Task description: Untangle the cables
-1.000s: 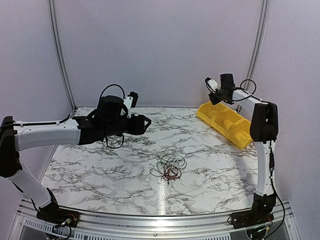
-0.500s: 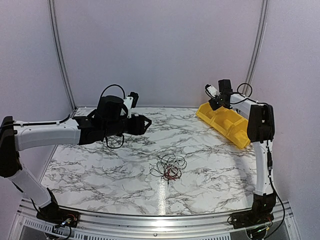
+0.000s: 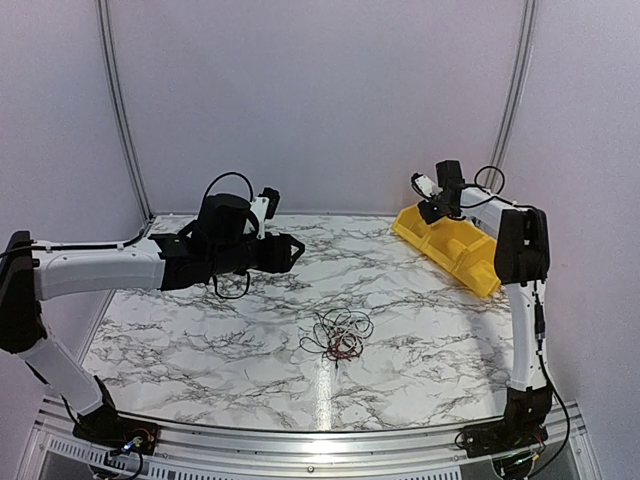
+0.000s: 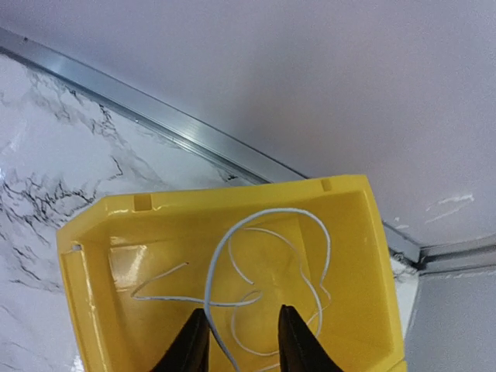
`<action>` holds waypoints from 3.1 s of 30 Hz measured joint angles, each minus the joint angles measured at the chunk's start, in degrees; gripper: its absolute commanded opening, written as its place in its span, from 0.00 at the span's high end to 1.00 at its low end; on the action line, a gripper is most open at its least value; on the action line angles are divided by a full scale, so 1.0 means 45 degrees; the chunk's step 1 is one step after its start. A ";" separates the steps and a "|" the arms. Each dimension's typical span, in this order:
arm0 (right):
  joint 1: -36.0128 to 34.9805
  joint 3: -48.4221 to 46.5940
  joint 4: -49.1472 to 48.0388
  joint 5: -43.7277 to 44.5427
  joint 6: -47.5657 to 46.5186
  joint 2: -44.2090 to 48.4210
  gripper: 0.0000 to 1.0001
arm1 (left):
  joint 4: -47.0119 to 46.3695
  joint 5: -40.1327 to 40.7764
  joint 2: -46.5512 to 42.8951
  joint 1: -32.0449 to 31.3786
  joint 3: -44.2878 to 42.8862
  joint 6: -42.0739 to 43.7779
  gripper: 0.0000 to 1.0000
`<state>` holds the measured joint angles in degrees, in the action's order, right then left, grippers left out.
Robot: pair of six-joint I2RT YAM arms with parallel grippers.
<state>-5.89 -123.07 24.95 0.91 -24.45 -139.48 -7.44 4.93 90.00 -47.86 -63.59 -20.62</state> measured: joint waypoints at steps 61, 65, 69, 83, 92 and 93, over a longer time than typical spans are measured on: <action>-0.6883 0.9452 0.1384 -0.7393 -0.3463 0.9112 0.69 | -0.0860 0.5095 -0.1783 -0.0160 0.1617 0.1073 0.01; -0.7533 0.9855 0.1919 -0.6737 -0.3798 0.9039 0.67 | -0.0996 0.4541 -0.1671 -0.0165 0.3308 0.0087 0.30; -0.7548 1.0224 0.2331 -0.6411 -0.3997 0.8490 0.58 | -0.1443 0.2438 -0.1613 -0.0155 0.4410 -0.0262 0.54; -0.7558 1.0486 0.2395 -0.5251 -0.3968 0.7033 0.63 | -0.3764 -0.2880 0.0627 -0.0753 0.4605 -0.1389 0.38; -0.7558 1.0477 0.2147 -0.4779 -0.3818 0.6732 0.65 | -0.5357 -0.3463 0.1447 -0.0903 0.4648 -0.2186 0.47; -0.7558 1.0477 0.2113 -0.4736 -0.3808 0.6732 0.65 | -0.5503 -0.3497 0.1588 -0.0923 0.4648 -0.2317 0.49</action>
<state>-39.90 -75.92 34.46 -20.40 -41.58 -109.19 -32.21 -10.81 97.14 -52.01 -42.68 -31.05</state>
